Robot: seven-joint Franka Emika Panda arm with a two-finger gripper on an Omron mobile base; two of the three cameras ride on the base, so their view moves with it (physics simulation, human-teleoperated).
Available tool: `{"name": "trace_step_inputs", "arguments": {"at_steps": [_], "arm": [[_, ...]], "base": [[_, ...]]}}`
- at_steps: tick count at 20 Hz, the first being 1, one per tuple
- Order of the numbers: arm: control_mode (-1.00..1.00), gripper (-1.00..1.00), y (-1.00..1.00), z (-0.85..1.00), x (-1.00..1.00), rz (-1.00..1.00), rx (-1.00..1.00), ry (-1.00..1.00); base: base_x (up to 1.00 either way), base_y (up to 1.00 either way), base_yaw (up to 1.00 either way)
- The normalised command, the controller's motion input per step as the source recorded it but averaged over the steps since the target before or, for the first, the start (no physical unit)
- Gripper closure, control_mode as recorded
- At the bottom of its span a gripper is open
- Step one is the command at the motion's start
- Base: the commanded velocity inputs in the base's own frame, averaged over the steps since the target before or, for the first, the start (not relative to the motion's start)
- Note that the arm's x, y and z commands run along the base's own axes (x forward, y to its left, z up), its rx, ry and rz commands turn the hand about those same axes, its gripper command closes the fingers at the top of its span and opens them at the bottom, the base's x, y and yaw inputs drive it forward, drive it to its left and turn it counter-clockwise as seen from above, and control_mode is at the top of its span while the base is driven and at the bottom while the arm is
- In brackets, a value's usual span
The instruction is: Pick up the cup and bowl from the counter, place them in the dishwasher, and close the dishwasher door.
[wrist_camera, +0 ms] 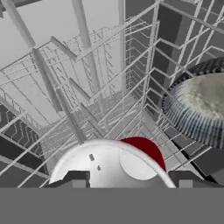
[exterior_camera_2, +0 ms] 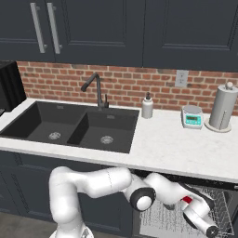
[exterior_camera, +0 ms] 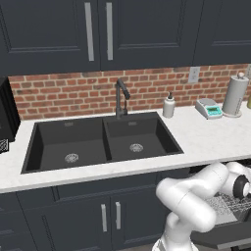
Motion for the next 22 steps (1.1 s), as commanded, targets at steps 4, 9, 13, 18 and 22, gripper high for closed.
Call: {"name": "trace_step_inputs", "arguments": {"at_steps": [4,9,13,18,22], "arm": [[-1.0,-1.0,-0.3,0.0,-0.21,-0.07,-0.09,0.04],[-1.0,-1.0,-0.18,0.0,-0.15,-0.09,-0.11,0.07],[-1.0,-1.0,-0.15,0.0,-0.43,-0.08,-0.11,0.09],[-1.0,-1.0,-0.09,0.0,-0.68,-0.1,-0.12,0.12],[-1.0,-1.0,0.0,0.0,-0.39,-0.13,-0.15,0.15]], "base": [[0.0,0.0,0.0],[0.0,0.0,0.0],[0.0,0.0,0.0],[0.0,0.0,0.0],[0.0,0.0,0.0]]}}
